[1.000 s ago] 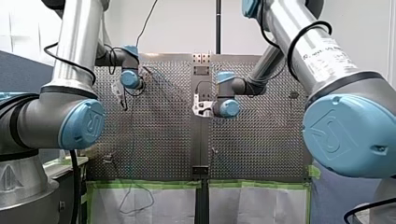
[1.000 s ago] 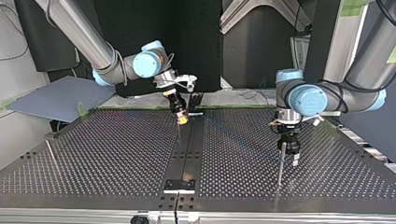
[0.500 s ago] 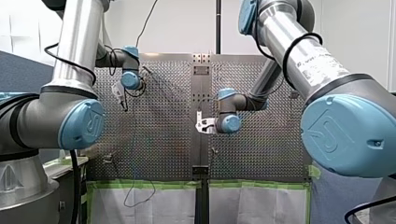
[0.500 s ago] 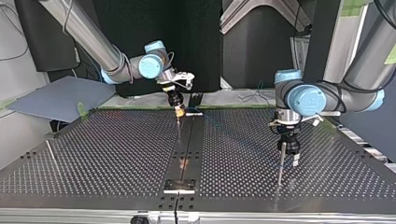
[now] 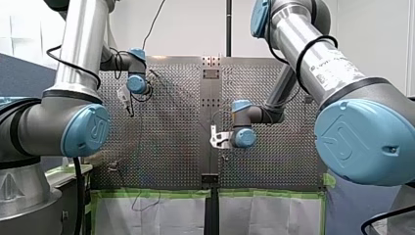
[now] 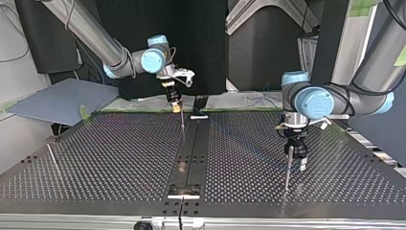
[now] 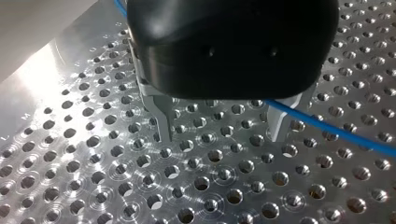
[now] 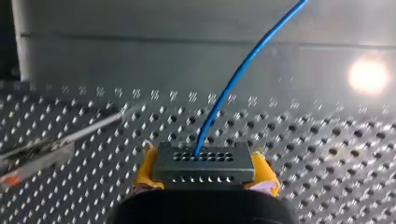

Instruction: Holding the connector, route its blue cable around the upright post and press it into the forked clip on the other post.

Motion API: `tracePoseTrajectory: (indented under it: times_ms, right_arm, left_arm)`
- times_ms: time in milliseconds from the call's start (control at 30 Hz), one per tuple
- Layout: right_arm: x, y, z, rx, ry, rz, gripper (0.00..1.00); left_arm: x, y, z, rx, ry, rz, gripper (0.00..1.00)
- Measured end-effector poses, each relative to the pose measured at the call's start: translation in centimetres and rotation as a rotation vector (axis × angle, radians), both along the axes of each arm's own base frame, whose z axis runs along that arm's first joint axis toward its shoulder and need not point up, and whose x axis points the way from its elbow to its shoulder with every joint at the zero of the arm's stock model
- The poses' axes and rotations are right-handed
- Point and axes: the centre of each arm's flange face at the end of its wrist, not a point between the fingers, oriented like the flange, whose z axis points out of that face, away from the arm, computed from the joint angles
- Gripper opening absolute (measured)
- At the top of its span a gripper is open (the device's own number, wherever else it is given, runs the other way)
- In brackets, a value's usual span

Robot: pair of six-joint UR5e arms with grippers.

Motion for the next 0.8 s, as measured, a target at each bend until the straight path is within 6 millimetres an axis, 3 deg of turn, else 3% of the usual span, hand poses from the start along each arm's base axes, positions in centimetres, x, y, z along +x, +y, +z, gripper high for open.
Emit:
tracePoseTrajectory:
  times_ms: [800]
  right_arm:
    - [-5.6, 4.2, -5.7, -0.008, 0.034, -0.128, 0.00]
  left_arm:
    - [-0.2, -0.5, -0.1, 0.009, 0.008, -0.005, 0.99]
